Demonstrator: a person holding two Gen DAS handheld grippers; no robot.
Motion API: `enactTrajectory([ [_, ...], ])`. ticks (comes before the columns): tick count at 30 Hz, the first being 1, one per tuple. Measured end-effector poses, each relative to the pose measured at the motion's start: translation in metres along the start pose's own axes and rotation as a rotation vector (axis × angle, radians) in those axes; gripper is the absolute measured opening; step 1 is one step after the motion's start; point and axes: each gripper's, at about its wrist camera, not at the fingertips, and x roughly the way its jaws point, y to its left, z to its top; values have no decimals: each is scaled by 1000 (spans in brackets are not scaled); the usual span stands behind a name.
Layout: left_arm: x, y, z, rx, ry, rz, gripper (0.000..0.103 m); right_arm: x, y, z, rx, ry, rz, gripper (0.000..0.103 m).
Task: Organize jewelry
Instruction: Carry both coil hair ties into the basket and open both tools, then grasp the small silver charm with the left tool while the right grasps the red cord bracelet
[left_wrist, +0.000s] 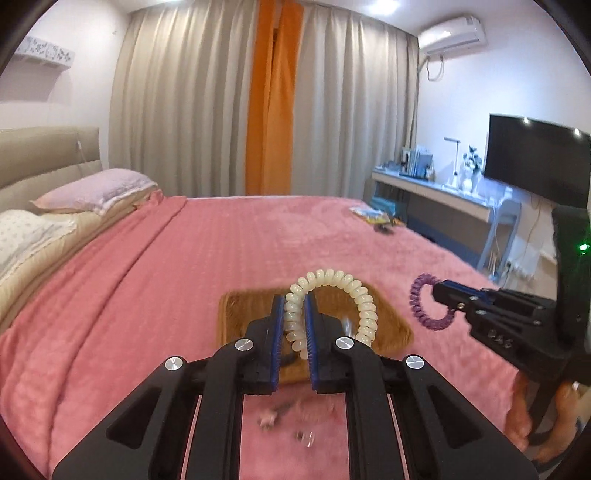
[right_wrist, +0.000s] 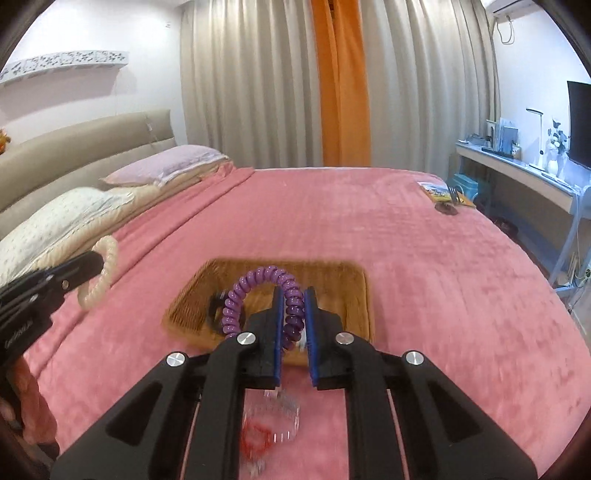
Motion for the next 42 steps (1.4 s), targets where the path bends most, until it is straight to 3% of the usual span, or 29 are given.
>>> enactTrajectory([
  [8, 83, 12, 5, -78, 21, -37, 10, 89, -16, 16, 73, 80, -4, 9],
  [13, 138, 19, -12, -98, 93, -24, 10, 141, -29, -1, 115, 165, 8, 9],
  [21, 180, 32, -49, -124, 204, -64, 10, 185, -36, -29, 117, 268, 27, 9],
  [29, 186, 33, -59, -129, 236, -58, 10, 191, -30, -36, 81, 294, -1, 10],
  [32, 186, 32, -60, -131, 243, -67, 12, 189, -30, -36, 94, 293, 27, 11],
  [33, 185, 31, -61, -128, 243, -67, 15, 188, -32, -36, 104, 292, 29, 21],
  [34, 184, 31, -60, -125, 242, -68, 28, 187, -34, -36, 113, 290, 30, 35],
  [35, 181, 30, -60, -121, 231, -68, 34, 184, -36, -36, 122, 282, 46, 37],
  [39, 162, 30, -53, -122, 181, -91, 35, 164, -32, -30, 97, 213, 12, 41],
  [42, 139, 33, -47, -135, 137, -108, 40, 134, -31, -24, 111, 147, 44, 41],
])
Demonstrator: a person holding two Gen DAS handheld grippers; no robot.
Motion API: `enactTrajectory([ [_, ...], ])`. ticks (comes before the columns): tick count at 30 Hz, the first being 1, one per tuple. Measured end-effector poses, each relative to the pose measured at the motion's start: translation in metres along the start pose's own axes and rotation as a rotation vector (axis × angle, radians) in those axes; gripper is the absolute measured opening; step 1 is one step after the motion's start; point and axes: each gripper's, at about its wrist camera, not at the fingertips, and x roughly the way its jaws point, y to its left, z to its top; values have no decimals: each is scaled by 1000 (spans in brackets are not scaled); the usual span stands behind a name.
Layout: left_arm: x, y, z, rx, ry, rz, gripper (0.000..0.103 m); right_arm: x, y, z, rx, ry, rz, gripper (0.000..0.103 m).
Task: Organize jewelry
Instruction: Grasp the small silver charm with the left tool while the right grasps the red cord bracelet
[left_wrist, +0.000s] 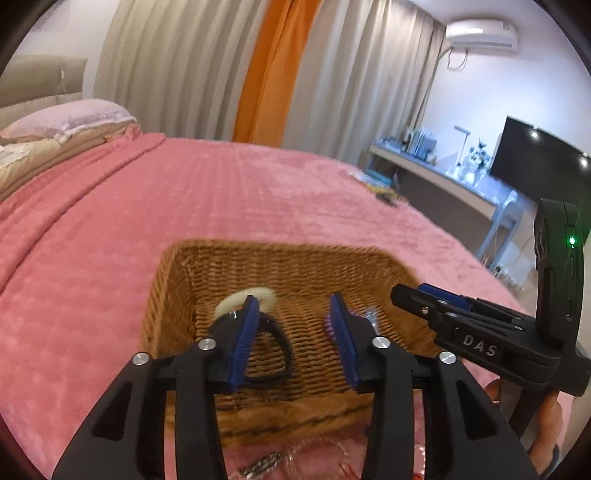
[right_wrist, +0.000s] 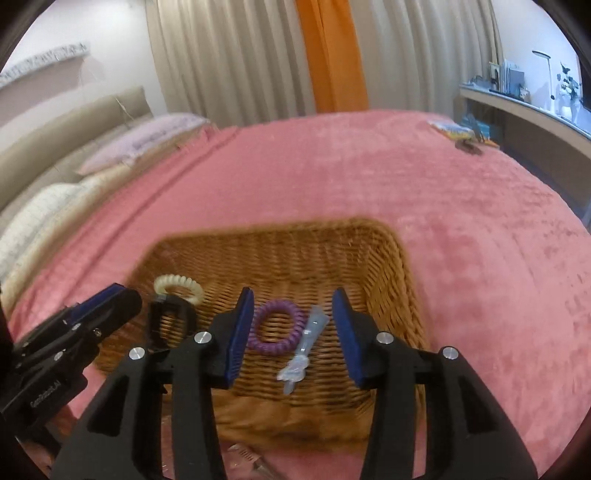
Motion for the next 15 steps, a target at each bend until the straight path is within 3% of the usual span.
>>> enactTrajectory([
  [8, -76, -6, -11, 2, -68, -29, 40, -72, 21, -28, -79, -67, -17, 41],
  [15, -110, -4, -42, 0, -33, -30, 40, -96, 34, -78, -103, 4, -4, 41],
])
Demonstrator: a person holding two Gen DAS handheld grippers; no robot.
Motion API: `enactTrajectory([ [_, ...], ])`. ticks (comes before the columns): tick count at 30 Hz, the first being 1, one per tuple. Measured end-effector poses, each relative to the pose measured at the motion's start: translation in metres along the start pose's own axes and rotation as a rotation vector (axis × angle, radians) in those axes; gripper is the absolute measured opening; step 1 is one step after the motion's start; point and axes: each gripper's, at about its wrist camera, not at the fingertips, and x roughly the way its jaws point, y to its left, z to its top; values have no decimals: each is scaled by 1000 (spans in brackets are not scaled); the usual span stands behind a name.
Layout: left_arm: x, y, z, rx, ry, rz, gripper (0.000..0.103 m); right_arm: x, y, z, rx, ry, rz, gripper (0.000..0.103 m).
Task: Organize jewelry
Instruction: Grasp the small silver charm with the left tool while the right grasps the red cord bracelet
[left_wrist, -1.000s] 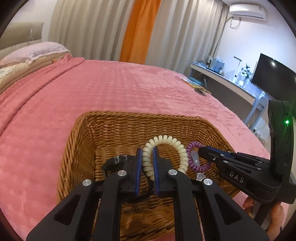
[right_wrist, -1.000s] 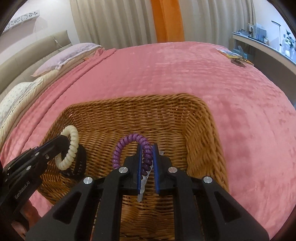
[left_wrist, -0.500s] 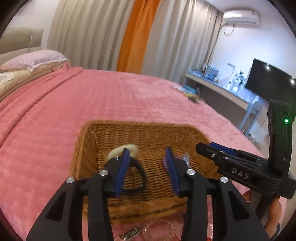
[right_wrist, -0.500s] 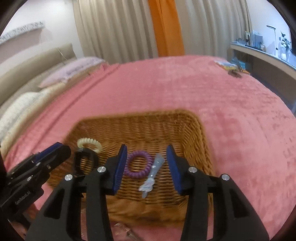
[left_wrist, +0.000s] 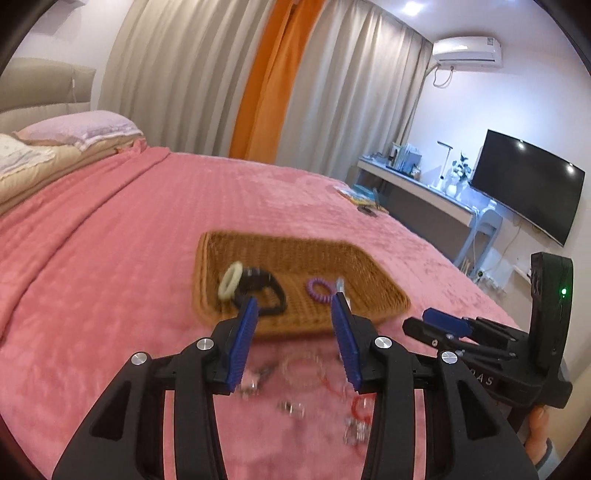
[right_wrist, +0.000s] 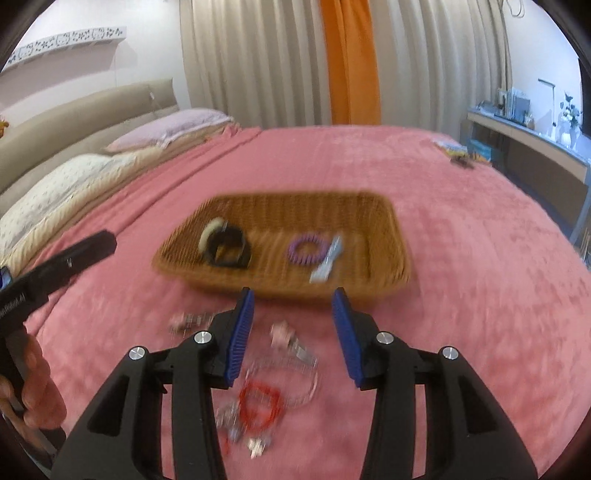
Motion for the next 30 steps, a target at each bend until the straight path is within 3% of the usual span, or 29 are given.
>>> enactTrajectory([
  [8, 28, 28, -44, -50, 127, 1, 38, 23, 0, -55, 39, 162, 28, 41],
  [13, 51, 28, -56, -25, 225, -11, 38, 25, 2, -63, 34, 182, 40, 40],
  [18, 66, 7, -69, 89, 305, 3, 38, 36, 4, -66, 33, 227, 52, 26],
  [25, 77, 7, -74, 94, 356, 39, 36, 44, 0, -63, 61, 243, 47, 24],
  [28, 80, 1, -76, 126, 359, 59, 36, 46, 3, -62, 49, 239, 37, 7],
  [30, 81, -5, -77, 157, 359, 76, 36, 47, 3, -62, 45, 238, 39, 7],
])
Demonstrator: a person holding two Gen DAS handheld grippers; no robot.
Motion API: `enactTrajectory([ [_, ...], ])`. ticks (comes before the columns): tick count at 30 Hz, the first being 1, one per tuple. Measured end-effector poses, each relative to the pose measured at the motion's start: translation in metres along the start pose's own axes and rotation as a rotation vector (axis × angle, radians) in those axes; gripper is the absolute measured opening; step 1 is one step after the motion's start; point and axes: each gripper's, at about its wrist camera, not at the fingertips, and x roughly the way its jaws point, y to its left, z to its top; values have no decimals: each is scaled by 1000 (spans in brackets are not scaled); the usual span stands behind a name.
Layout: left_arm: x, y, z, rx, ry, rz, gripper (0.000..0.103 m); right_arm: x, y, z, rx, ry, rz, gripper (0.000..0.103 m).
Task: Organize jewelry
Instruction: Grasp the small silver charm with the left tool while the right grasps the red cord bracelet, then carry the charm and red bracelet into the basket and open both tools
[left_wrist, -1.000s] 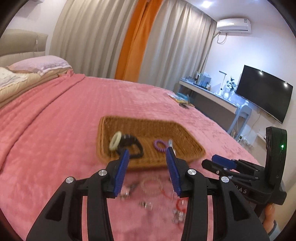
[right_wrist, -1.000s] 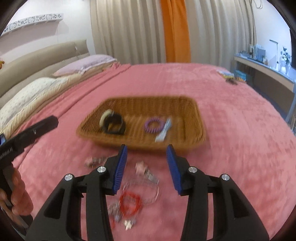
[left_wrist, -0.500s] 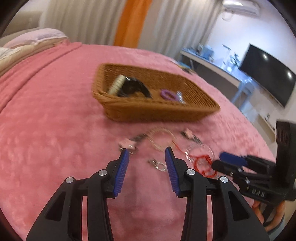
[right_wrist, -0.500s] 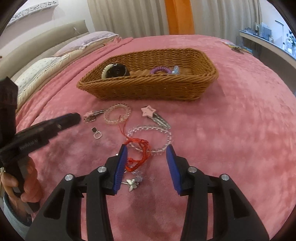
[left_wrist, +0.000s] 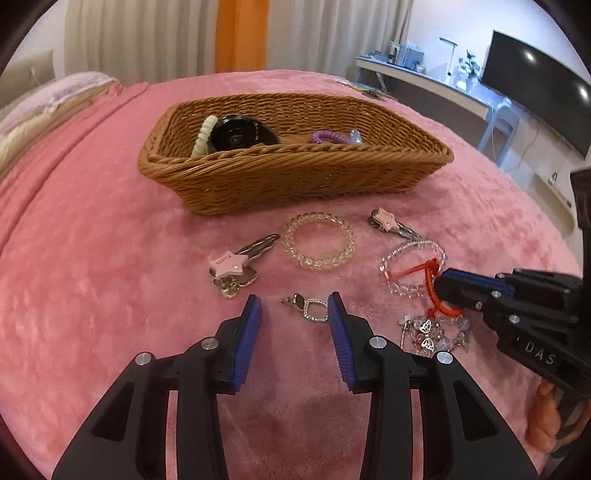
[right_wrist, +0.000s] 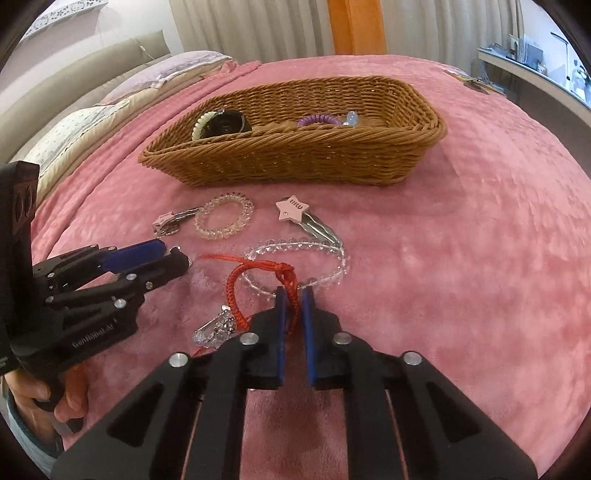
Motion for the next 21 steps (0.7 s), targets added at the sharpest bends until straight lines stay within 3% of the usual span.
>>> enactTrajectory([
  [3, 2, -1, 2, 6, 2, 11, 29, -1, -1, 0, -6, -5, 2, 5],
  [6, 3, 0, 2, 0, -2, 11, 11, -3, 1, 0, -16, -15, 4, 4],
  [13, 0, 0, 0, -2, -23, 10, 11, -8, 1, 0, -10, -34, 18, 4],
  [15, -3, 1, 0, -5, -34, 4, 2, -11, 0, -1, -7, -44, 25, 4],
  [21, -23, 0, -2, -3, -129, -47, 3, -22, -4, -2, 6, -87, 50, 4],
])
